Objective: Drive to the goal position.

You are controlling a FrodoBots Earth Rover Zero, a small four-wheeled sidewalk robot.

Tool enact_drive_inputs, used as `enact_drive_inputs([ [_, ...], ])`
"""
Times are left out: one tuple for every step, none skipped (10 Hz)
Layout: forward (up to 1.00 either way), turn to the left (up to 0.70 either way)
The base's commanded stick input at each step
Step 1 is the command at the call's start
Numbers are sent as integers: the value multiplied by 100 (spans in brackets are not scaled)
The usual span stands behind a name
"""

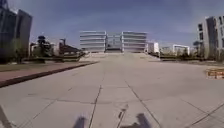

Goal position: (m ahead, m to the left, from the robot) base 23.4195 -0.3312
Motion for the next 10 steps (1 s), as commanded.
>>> enact_drive_inputs([
  [70,0],
  [70,0],
  [70,0],
  [70,0],
  [70,0],
  [70,0],
  [70,0],
  [70,0],
  [70,0],
  [70,0],
])
